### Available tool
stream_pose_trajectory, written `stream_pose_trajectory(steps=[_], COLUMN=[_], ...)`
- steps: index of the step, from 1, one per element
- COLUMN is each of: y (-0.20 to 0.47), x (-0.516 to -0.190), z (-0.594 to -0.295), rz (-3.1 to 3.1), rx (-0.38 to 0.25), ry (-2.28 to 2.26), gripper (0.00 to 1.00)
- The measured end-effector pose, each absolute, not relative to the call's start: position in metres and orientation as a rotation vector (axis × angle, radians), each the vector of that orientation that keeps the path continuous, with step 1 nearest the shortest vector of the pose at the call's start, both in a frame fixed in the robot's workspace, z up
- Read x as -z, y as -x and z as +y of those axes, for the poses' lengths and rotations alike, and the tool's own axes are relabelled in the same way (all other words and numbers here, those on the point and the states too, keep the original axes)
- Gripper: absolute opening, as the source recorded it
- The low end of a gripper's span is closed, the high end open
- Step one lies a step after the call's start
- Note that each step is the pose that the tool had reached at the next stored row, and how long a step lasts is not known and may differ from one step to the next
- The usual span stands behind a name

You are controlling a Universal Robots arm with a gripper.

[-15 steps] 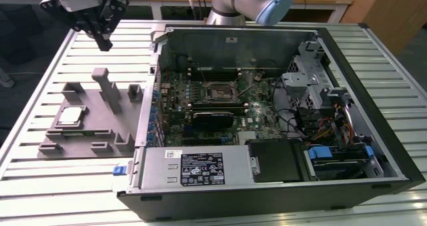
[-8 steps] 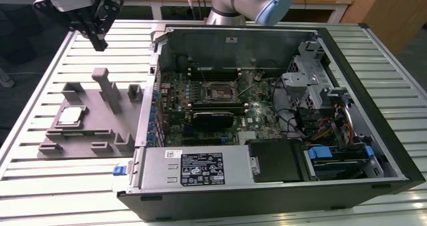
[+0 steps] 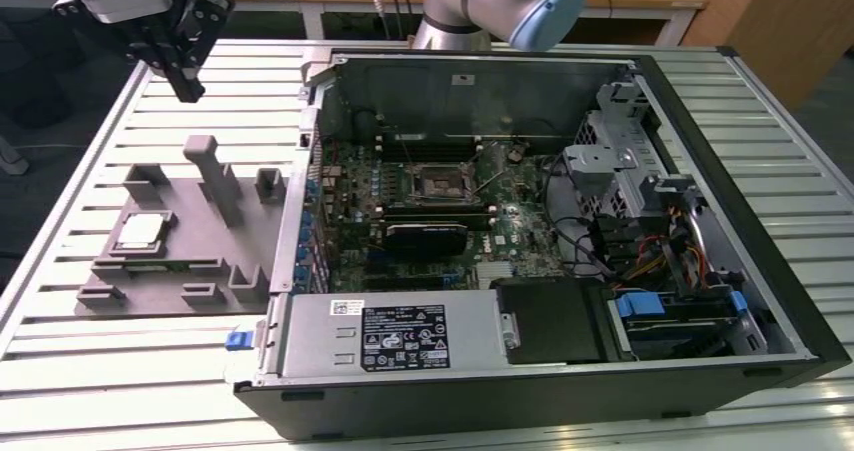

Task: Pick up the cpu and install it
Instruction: 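Reach for the cpu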

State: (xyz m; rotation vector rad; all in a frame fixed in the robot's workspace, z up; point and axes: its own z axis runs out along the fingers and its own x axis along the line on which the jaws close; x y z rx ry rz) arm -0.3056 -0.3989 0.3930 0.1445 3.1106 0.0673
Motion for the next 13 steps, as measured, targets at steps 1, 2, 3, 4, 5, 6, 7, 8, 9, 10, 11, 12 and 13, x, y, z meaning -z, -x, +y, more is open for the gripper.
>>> stream_pose_trajectory(steps=[1, 2, 3, 4, 5, 6, 7, 8, 9, 10, 11, 12, 13], y=[0.307, 0.308, 0.309, 0.310, 0.311, 0.312, 0.313, 0.314, 0.314, 0.315, 0.316, 0.317, 0.318], x=[-0.393, -0.393, -0.392, -0.392, -0.392, -0.392, -0.391, -0.391, -0.390, -0.390, -0.389, -0.389, -0.388], z=[-0.399, -0.399, -0.399, -0.399, -0.399, -0.399, -0.399, -0.399, -0.399, -0.399, -0.399, -0.399, -0.399], rz=[3.111, 3.111, 3.111, 3.111, 3.111, 3.111, 3.110, 3.110, 3.110, 3.110, 3.110, 3.110, 3.110], rx=[-0.067, -0.067, -0.067, -0.067, -0.067, -0.067, -0.067, -0.067, -0.067, -0.067, -0.067, -0.067, -0.067], ry=[-0.145, -0.145, -0.145, -0.145, -0.145, -0.146, -0.146, -0.146, -0.146, -0.146, -0.147, -0.147, -0.148], gripper=[0.11, 0.11, 0.11, 0.11, 0.11, 0.11, 0.11, 0.11, 0.11, 0.11, 0.11, 0.11, 0.11])
